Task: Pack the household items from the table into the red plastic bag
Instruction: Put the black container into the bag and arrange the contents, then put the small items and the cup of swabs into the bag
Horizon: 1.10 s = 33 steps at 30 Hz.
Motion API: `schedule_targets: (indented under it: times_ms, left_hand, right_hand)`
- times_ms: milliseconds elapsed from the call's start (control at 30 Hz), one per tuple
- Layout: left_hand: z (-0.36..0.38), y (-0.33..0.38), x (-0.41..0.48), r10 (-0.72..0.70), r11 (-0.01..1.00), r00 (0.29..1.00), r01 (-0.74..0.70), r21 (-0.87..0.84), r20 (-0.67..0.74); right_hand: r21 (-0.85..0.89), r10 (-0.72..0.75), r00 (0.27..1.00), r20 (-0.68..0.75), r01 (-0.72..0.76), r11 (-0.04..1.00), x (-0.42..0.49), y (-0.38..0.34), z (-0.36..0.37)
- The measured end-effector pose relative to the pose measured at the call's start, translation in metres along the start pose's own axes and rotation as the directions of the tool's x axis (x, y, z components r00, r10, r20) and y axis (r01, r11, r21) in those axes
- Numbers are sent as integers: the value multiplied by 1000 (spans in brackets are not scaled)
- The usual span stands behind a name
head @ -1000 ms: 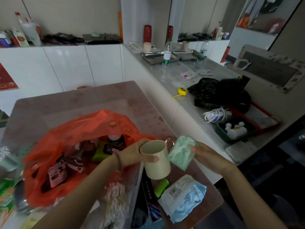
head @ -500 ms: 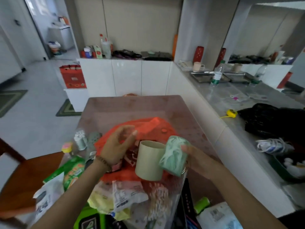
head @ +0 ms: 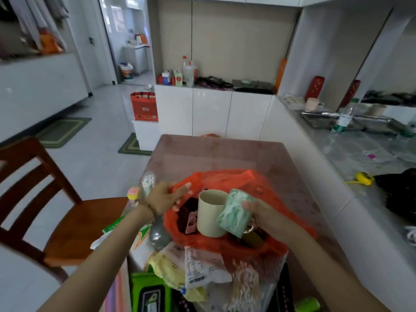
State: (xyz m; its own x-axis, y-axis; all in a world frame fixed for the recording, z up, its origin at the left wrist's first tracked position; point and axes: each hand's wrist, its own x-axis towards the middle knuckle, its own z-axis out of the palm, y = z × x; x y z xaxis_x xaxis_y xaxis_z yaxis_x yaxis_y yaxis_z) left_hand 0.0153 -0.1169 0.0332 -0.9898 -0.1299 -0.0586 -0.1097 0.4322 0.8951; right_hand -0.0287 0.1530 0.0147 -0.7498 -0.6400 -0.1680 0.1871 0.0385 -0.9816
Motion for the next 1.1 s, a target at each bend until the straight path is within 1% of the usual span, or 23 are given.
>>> schedule_targets:
  times_ms: [67, 167, 267, 333, 400, 467, 500, 533, 600, 633, 700, 767, 867, 967, 1033, 1100]
  left_hand:
    - [-5, 9, 7, -16, 994, 1000, 15, -111, -5]
    - [-19, 21, 16, -3, 992, 998, -5, -126, -63]
    - [-28, 26, 18, -2, 991, 998, -7, -135, -64]
    - [-31, 28, 18, 15, 973, 997, -31, -228, -73]
    - [-35, 31, 18, 34, 947, 995, -63, -315, -97]
    - [-39, 36, 20, 44, 921, 993, -85, -381, -114]
    - [-40, 38, 21, 46, 910, 993, -88, -406, -113]
    - [-41, 39, 22, 43, 902, 993, -85, -423, -107]
    - [-39, 40, 24, 27, 889, 995, -65, -452, -92]
    - [-38, 40, 24, 16, 887, 996, -55, -459, -88]
    - [-37, 37, 24, -4, 885, 996, -39, -464, -92]
    - [-37, 35, 22, -11, 875, 996, -36, -483, -94]
    - [-40, 34, 20, -10, 866, 997, -32, -500, -81]
    - [-40, 34, 18, -18, 868, 997, -21, -496, -74]
    - [-38, 33, 18, -26, 873, 997, -15, -487, -77]
    - [-36, 32, 18, -31, 880, 997, -9, -476, -76]
  right_hand:
    - [-3, 1, 1000, 13, -1, 1000, 11, 1, 2]
    - [-43, -4, 1000, 3, 4, 999, 33, -2, 10]
    - [-50, -31, 998, -47, 29, 998, 59, -9, 19]
    - [-77, -52, 993, -102, 45, 996, 78, -14, 21]
    - [-191, -96, 977, -190, 59, 980, 97, -17, 19]
    - [-365, -173, 944, -281, 61, 929, 117, -20, 11]
    - [-435, -188, 940, -284, 48, 899, 126, -22, 6]
    - [-486, -175, 950, -257, 29, 873, 135, -22, 3]
    - [-570, -113, 972, -208, -27, 821, 147, -21, -2]
    - [-601, -103, 972, -213, -47, 798, 152, -17, -2]
    - [-608, -150, 953, -262, -42, 793, 159, -9, -1]
    - [-566, -178, 936, -304, -27, 824, 162, 0, 1]
    - [-481, -131, 949, -286, -25, 876, 164, 12, 1]
    - [-521, -86, 952, -293, -83, 849, 164, 23, 3]
    - [-567, -145, 926, -348, -85, 820, 166, 28, 6]
    - [-593, -234, 864, -445, -89, 800, 169, 29, 8]
